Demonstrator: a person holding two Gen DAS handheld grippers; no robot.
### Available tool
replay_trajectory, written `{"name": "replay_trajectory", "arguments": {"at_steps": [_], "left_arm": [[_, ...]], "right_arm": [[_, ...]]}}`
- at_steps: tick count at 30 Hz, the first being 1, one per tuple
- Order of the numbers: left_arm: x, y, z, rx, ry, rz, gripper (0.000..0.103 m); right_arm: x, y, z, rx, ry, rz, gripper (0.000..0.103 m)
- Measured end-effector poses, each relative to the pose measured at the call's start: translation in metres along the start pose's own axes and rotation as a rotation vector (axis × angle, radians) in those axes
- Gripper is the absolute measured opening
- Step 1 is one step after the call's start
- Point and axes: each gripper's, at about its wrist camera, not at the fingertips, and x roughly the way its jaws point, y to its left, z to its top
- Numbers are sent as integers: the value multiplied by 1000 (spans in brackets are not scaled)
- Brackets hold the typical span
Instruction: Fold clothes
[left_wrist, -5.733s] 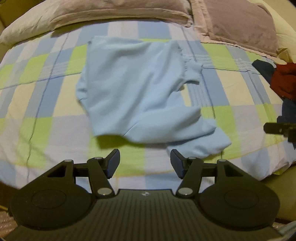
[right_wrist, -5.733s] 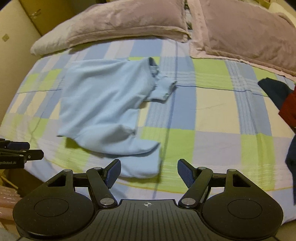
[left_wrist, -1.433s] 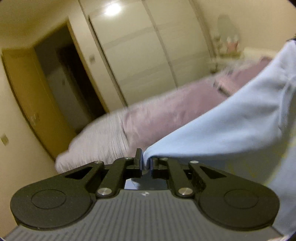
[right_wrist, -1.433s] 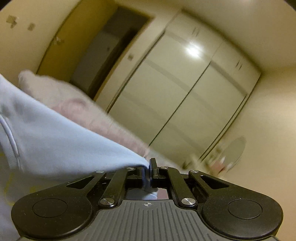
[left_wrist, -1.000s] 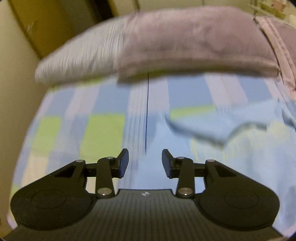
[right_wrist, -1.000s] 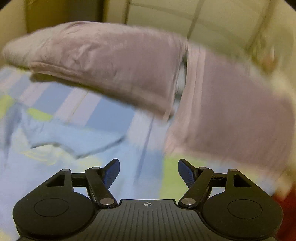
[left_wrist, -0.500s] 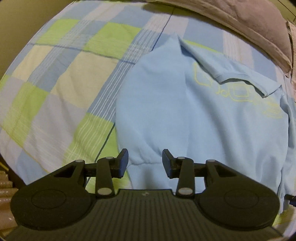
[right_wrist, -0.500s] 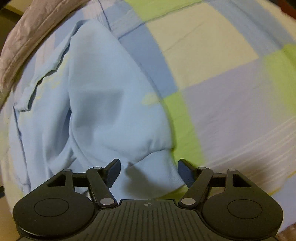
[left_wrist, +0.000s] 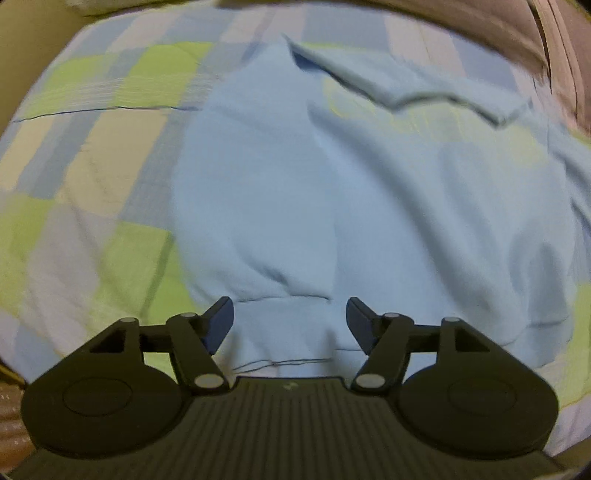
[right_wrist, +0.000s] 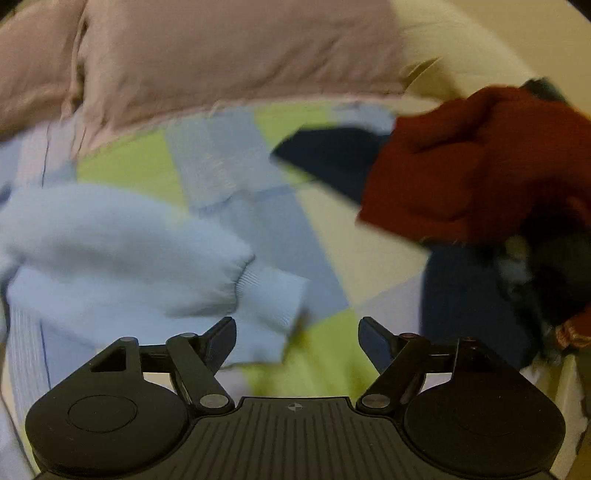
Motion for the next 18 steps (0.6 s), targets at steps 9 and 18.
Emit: {"name": "replay_trajectory", "arguments": {"at_steps": [9,18], "left_arm": [[43,11,7,61,13,40,16],[-20,221,124,-95,-236,626,22]], "right_arm": [[-2,46,-41,71,153,173,76],[-24,132,-42,-77,115,314,76]]}}
